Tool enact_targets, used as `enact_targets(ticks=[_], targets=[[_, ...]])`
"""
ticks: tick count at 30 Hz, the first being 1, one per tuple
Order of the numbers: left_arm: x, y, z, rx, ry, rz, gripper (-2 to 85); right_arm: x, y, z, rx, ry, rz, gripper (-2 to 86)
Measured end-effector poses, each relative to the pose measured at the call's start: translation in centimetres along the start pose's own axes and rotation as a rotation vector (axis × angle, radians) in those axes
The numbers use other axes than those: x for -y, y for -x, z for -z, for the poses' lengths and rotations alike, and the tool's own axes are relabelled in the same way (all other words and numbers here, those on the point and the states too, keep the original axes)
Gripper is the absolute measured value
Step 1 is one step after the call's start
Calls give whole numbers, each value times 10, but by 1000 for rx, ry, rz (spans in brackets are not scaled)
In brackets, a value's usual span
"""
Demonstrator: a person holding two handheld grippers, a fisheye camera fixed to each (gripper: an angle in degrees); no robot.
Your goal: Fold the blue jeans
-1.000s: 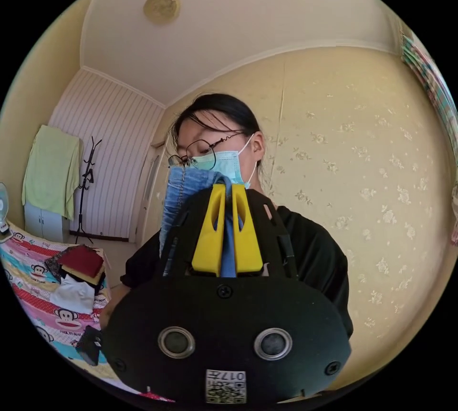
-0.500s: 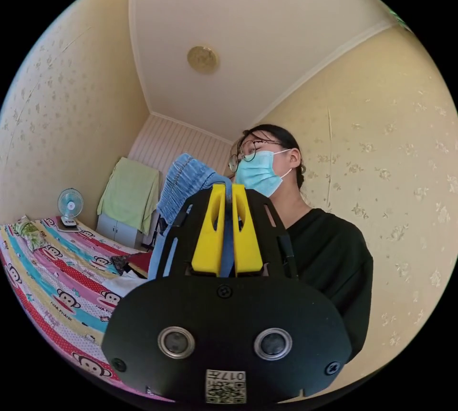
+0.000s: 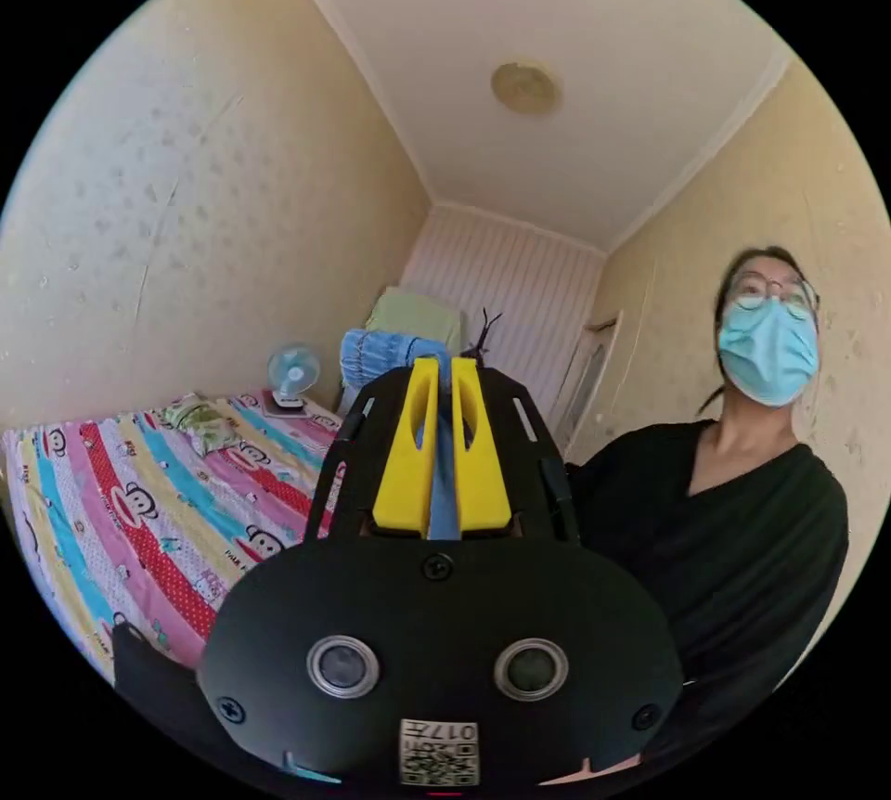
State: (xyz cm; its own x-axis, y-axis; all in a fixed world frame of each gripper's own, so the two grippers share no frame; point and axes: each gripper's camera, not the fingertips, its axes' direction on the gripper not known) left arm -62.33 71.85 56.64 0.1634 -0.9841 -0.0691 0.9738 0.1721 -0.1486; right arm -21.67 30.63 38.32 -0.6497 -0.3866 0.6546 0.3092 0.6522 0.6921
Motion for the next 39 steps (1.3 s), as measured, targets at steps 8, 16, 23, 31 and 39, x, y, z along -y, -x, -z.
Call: enact_targets(ticks=[8, 16, 23, 31, 39], targets=[[97, 323, -110, 1066, 903, 539, 50, 143, -228, -116, -792, 379, -290, 85], [-171, 432, -98, 1101, 1632, 756, -1, -124, -449, -151, -677, 1102, -828, 61], [-395, 353, 31, 706, 1888, 1509, -4, -337, -473, -79, -591, 1571, -1267, 17], [-431, 221, 85, 507, 1102, 2253, -5, -349, -453, -10, -553, 1183, -1624, 6], [-410, 219, 163, 491, 1039, 2271, -4, -347, -454, -13, -457, 1134, -1698, 4]])
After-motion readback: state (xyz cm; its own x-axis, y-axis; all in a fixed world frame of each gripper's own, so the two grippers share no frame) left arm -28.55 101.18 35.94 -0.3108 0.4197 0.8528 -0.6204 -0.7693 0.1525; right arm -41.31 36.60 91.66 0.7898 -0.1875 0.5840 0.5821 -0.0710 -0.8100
